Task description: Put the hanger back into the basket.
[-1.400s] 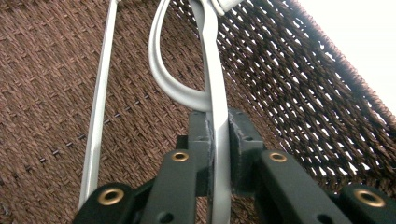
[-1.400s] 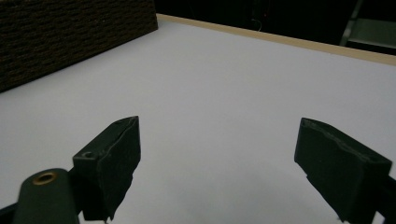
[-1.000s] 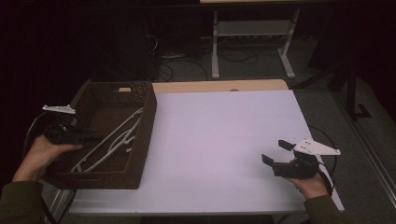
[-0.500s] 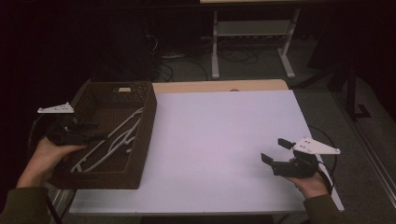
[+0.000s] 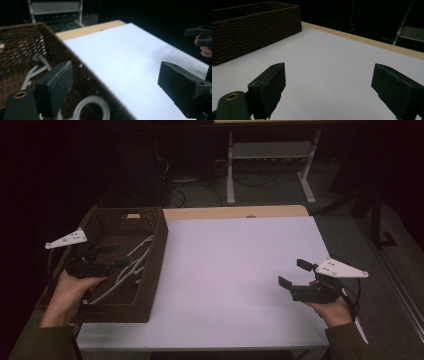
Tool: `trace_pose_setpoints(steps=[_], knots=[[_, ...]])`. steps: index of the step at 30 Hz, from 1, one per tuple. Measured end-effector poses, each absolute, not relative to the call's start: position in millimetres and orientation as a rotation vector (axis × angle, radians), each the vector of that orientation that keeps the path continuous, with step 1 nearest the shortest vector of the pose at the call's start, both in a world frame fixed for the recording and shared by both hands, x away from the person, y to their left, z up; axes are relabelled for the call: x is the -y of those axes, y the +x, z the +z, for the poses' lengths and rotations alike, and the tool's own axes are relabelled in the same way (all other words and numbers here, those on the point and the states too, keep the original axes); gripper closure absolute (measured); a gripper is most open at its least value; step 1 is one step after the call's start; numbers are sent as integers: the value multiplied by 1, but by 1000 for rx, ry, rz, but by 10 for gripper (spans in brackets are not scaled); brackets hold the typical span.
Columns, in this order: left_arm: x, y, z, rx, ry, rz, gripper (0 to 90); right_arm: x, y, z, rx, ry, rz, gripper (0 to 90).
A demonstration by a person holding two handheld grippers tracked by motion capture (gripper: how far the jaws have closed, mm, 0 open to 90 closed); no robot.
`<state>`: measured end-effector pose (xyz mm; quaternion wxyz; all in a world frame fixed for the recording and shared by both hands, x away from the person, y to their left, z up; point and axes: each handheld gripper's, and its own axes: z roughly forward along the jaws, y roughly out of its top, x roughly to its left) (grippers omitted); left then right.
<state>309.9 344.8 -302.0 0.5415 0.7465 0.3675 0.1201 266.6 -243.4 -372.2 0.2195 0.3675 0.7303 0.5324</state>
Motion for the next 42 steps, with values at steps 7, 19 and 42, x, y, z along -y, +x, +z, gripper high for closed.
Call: trace_pose_setpoints(steps=[7,19,42], knots=[[-319,303,-310,-826,1687,295,38,240,273,-360,-2022,1003,1499,41],[-285,298,-320,-718,1638,276,5,235,279,-346,-2012,965,1531,25],[-269,299,-333,-696,1646,276,6,231,285,-311,-1859,893,1713,24]])
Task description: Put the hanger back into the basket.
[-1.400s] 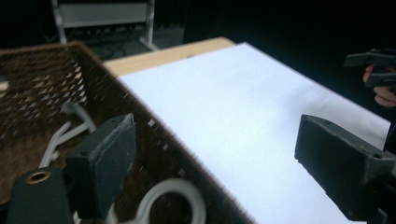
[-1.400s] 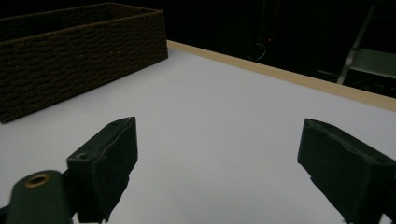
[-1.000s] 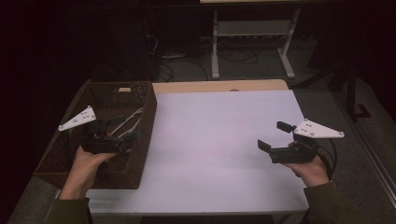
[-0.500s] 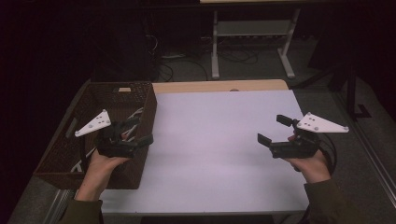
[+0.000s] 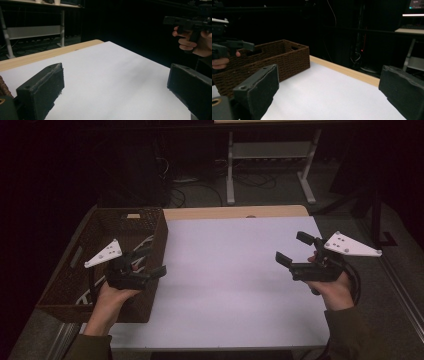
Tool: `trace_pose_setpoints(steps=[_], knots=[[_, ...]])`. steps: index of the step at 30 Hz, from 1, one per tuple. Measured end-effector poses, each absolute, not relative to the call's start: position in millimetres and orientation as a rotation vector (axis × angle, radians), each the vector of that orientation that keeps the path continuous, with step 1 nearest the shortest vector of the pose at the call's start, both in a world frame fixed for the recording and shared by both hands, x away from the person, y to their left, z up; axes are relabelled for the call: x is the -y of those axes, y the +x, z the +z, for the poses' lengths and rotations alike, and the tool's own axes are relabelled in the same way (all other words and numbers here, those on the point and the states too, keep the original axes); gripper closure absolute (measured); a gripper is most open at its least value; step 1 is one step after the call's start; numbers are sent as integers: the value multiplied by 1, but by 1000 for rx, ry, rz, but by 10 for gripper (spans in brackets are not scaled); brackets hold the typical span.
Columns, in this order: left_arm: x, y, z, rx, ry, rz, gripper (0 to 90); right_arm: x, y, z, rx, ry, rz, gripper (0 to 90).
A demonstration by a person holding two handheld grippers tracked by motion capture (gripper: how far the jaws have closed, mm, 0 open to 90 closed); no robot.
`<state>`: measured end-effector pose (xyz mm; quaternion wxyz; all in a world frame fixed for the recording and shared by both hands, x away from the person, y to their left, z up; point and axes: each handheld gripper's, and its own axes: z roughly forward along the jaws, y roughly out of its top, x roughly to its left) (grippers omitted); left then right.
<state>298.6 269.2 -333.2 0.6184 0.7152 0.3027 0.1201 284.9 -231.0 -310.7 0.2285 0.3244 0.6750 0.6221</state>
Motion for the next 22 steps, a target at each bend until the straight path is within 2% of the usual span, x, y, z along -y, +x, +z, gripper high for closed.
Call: trace_pose_setpoints(steps=[22], knots=[[-268,298,-332,-689,1655,284,7,229,286,-308,-1851,878,1718,24]])
